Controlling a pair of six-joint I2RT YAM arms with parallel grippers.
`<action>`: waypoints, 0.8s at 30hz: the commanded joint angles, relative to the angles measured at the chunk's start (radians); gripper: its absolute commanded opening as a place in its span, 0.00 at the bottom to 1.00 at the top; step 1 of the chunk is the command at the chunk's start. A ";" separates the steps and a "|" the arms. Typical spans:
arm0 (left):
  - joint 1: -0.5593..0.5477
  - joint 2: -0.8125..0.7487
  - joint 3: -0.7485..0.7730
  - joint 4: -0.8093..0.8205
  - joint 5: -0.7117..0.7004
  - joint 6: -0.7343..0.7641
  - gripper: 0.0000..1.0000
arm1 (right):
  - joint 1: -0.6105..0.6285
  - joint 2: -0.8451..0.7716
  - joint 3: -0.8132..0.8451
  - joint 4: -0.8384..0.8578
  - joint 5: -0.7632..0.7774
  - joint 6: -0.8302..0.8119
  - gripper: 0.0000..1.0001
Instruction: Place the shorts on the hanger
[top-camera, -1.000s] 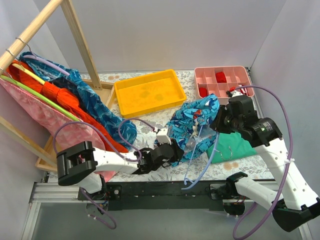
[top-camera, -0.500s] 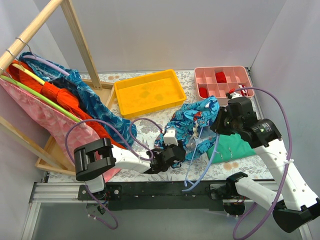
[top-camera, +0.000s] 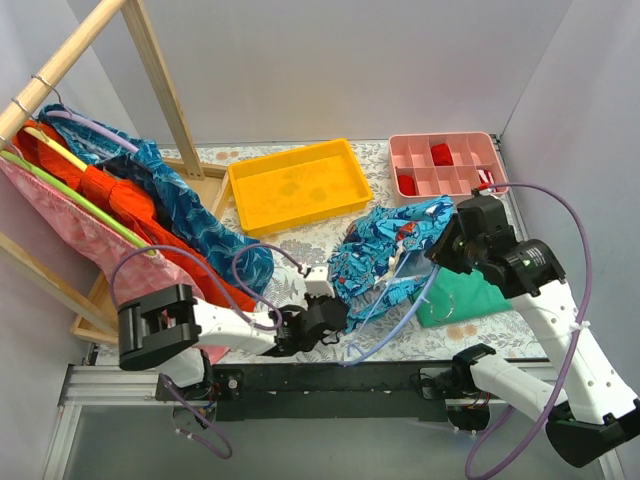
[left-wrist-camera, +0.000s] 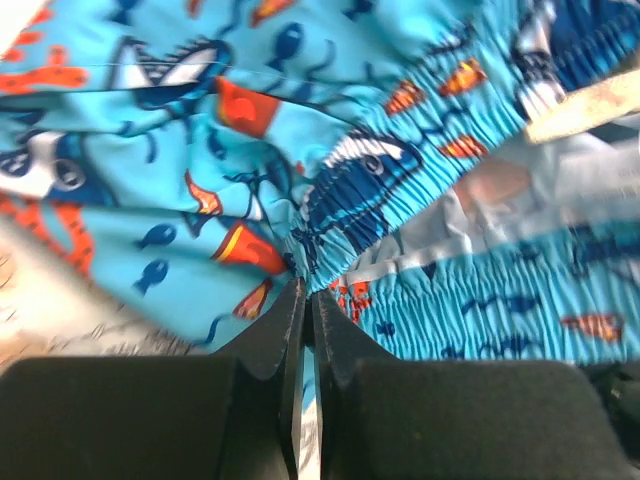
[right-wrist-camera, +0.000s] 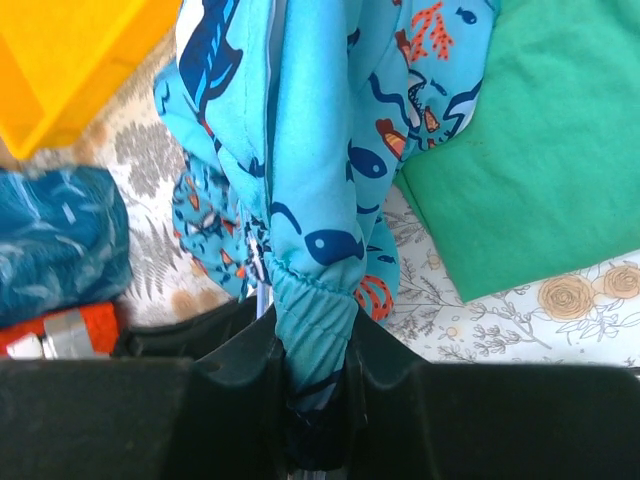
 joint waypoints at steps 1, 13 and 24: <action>-0.036 -0.146 -0.085 -0.005 -0.053 -0.061 0.00 | 0.000 -0.051 0.032 0.037 0.149 0.183 0.01; -0.185 -0.210 -0.047 -0.507 -0.318 -0.506 0.00 | -0.082 0.078 0.136 -0.063 0.238 0.234 0.01; -0.233 -0.278 -0.056 -0.671 -0.335 -0.636 0.00 | -0.219 0.123 0.160 -0.028 0.206 0.206 0.01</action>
